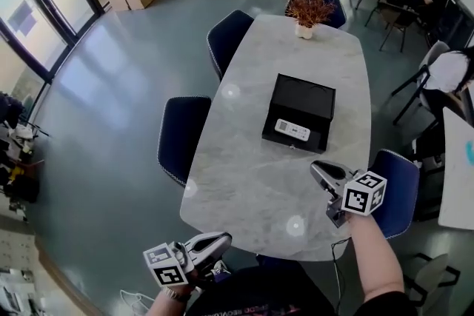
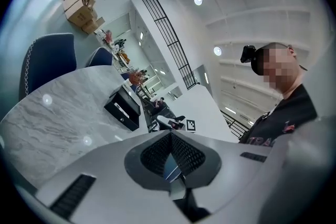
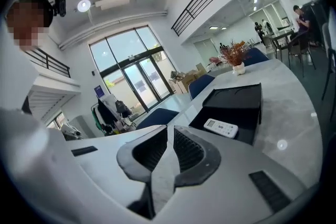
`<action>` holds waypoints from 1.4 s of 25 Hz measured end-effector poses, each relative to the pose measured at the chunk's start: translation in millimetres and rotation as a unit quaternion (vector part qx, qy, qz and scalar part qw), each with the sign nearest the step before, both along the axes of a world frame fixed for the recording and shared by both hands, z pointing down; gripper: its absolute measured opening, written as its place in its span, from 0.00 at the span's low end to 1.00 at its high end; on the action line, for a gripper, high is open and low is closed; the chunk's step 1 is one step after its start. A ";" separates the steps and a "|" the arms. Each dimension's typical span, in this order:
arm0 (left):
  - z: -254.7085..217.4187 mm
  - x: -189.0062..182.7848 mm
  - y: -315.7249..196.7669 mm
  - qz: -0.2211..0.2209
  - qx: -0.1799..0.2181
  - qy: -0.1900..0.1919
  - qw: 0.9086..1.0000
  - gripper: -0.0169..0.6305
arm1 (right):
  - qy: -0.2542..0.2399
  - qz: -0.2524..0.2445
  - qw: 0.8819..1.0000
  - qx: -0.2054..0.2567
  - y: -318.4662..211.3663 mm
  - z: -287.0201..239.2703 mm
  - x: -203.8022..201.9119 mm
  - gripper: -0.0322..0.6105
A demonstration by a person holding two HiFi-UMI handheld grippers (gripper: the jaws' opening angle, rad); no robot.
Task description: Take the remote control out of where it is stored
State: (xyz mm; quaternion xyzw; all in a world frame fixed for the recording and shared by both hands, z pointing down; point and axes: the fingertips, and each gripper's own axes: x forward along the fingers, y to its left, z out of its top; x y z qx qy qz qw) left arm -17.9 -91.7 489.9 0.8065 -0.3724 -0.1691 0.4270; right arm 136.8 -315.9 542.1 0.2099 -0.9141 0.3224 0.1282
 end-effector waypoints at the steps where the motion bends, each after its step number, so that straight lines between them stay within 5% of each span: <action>1: 0.8 -1.0 0.3 -0.008 -0.002 0.000 1.000 0.04 | 0.023 -0.008 1.000 0.009 -13.3 3.5 -0.7 0.10; 6: 8.2 -1.4 4.5 -0.041 -0.015 -0.002 0.999 0.04 | 0.125 -0.049 0.991 0.028 -82.5 36.3 -7.2 0.19; 11: 12.0 -3.8 3.6 -0.063 -0.022 -0.002 0.998 0.04 | 0.232 -0.081 0.969 0.031 -142.1 83.7 -14.1 0.21; 19: 19.6 -9.9 4.4 -0.089 -0.038 -0.001 0.995 0.04 | 0.323 -0.145 0.935 0.000 -168.0 138.2 -26.2 0.29; 35: 35.1 -11.1 3.2 -0.103 -0.067 0.015 0.992 0.03 | 0.384 -0.214 0.898 -0.015 -171.0 168.9 -41.0 0.32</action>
